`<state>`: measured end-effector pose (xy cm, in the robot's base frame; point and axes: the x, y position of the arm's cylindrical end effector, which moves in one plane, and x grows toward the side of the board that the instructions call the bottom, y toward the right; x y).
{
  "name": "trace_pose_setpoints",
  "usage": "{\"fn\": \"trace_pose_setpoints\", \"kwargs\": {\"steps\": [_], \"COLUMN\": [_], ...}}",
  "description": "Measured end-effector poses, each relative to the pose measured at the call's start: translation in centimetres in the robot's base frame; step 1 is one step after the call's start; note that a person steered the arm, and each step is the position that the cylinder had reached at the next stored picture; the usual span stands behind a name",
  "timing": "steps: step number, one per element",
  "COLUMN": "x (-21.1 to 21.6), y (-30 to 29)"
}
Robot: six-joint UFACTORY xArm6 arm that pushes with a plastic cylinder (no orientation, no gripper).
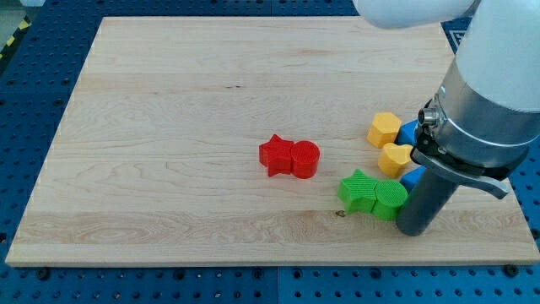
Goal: Push the green circle to the top of the green star
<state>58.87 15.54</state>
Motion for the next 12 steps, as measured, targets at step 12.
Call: {"fn": "trace_pose_setpoints", "kwargs": {"steps": [12], "x": [-6.5], "y": [-1.1]}}
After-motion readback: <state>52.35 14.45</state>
